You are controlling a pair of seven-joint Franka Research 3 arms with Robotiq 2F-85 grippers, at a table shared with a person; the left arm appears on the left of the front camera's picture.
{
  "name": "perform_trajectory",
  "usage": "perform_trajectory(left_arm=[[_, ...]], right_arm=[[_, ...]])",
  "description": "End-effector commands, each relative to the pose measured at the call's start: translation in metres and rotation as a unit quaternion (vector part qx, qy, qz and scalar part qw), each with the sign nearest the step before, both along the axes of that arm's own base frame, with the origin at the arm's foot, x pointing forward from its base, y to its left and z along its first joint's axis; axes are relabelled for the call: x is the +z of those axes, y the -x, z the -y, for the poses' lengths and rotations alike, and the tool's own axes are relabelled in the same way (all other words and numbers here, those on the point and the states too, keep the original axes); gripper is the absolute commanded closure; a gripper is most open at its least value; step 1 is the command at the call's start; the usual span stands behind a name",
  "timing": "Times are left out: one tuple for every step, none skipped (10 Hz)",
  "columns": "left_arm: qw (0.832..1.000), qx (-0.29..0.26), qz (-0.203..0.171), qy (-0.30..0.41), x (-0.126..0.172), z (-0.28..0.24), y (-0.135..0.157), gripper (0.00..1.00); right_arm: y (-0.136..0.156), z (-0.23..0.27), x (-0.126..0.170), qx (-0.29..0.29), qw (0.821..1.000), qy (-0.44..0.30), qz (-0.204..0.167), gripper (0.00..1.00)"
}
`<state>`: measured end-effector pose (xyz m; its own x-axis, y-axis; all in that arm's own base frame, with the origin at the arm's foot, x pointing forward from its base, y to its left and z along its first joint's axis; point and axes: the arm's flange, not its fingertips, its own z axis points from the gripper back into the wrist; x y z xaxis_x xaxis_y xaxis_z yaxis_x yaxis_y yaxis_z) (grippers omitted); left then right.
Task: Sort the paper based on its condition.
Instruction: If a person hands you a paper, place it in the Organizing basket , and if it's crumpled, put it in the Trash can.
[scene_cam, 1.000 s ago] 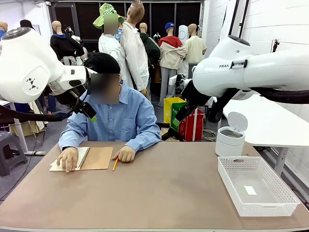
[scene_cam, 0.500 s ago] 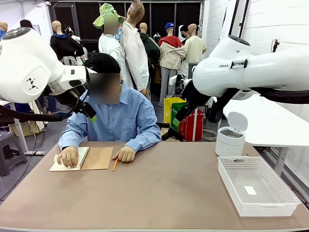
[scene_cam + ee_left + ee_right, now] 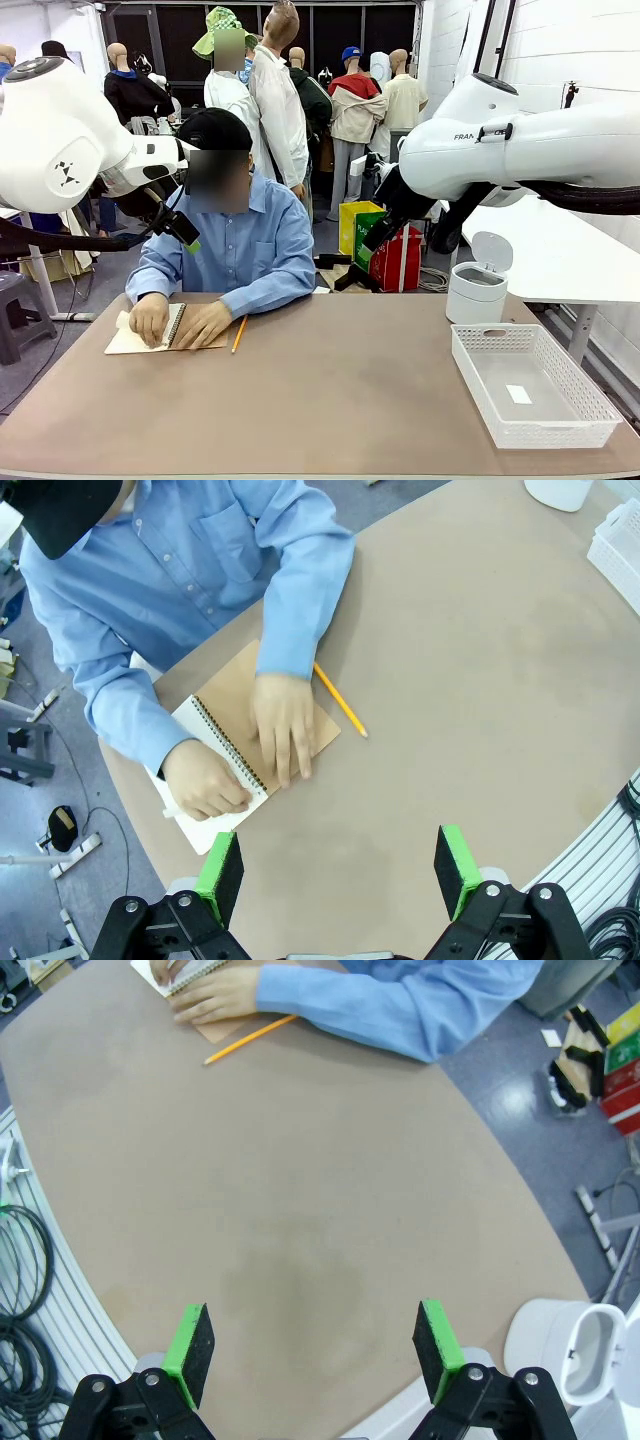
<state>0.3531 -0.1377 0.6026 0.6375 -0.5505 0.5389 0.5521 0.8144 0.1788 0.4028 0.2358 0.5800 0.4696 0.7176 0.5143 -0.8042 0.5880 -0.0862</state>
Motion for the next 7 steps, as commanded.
perform_trajectory(left_arm=[[1.000, -0.003, 0.001, 0.000, 0.0009, -0.0006, 0.0001, 0.00], [1.000, -0.003, 0.001, 0.000, 0.0009, -0.0006, 0.0001, 0.00], [1.000, -0.003, 0.001, 0.000, 0.0009, -0.0006, 0.0001, 0.00], [1.000, -0.003, 0.001, 0.000, 0.0009, -0.0006, 0.0001, 0.00], [1.000, -0.003, 0.001, 0.000, 0.0009, -0.0006, 0.0001, 0.00], [1.000, -0.003, 0.001, 0.000, 0.0009, -0.0006, 0.0001, 0.00], [1.000, -0.003, 0.001, 0.000, 0.0009, -0.0006, 0.0001, 0.00]], right_arm=[[0.0003, -0.0007, -0.0006, -0.002, 1.000, 0.000, -0.001, 0.00], [0.0003, -0.0007, -0.0006, -0.002, 1.000, 0.000, -0.001, 0.00], [0.0003, -0.0007, -0.0006, -0.002, 1.000, 0.000, -0.001, 0.00], [0.0003, -0.0007, -0.0006, -0.002, 1.000, 0.000, -0.001, 0.00], [0.0003, -0.0007, -0.0006, -0.002, 1.000, 0.000, -0.001, 0.00], [0.0003, -0.0007, -0.0006, -0.002, 1.000, 0.000, -0.001, 0.00], [0.0003, -0.0007, -0.0006, -0.002, 1.000, 0.000, -0.001, 0.00]])
